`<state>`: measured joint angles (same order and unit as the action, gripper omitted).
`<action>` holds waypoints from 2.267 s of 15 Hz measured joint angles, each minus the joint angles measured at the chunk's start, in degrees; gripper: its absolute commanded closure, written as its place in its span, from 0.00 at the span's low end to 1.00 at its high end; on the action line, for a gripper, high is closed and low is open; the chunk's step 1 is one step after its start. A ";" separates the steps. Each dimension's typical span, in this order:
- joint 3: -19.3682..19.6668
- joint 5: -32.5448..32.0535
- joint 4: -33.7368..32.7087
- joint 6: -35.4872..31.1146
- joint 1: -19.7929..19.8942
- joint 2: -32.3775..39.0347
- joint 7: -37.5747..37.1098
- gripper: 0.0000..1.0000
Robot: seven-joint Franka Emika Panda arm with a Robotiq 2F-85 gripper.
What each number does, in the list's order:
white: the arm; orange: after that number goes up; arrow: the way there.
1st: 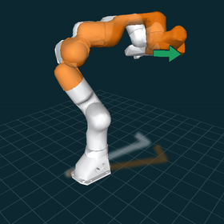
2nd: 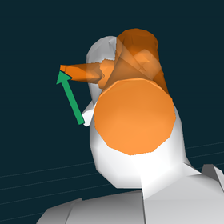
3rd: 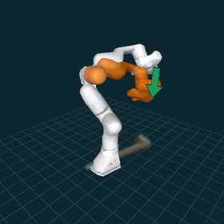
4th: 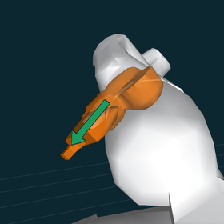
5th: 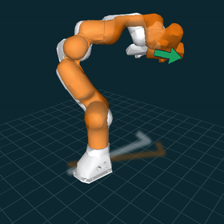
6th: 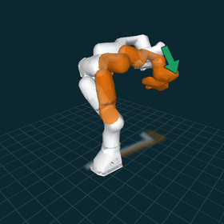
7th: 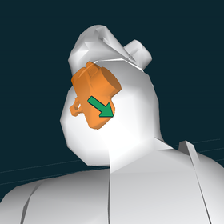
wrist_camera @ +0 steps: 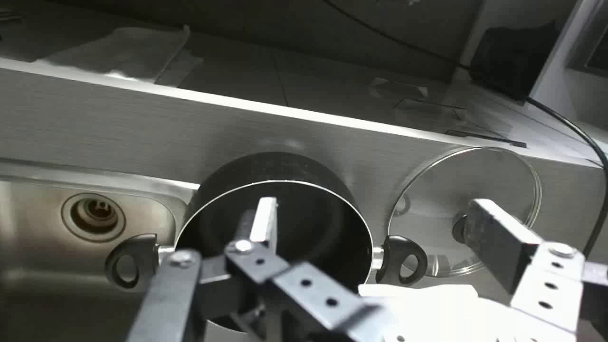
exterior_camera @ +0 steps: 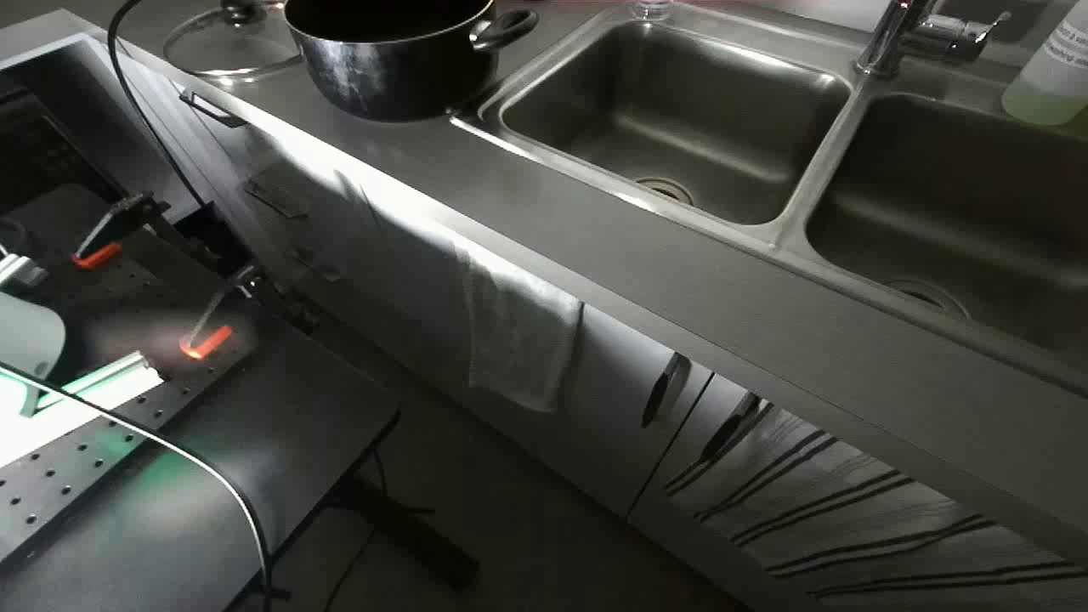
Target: Put the lid on the pot
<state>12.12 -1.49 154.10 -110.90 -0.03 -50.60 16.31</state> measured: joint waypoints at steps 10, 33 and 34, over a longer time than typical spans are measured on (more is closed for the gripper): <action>0.00 0.00 0.00 0.00 0.00 0.00 0.00 0.00; -12.93 -2.52 -22.08 -3.55 -12.77 32.35 17.20 0.00; -13.72 -3.13 -23.52 -3.55 -12.90 34.41 18.46 0.00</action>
<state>-1.60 -4.62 130.58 -114.45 -12.94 -16.19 34.77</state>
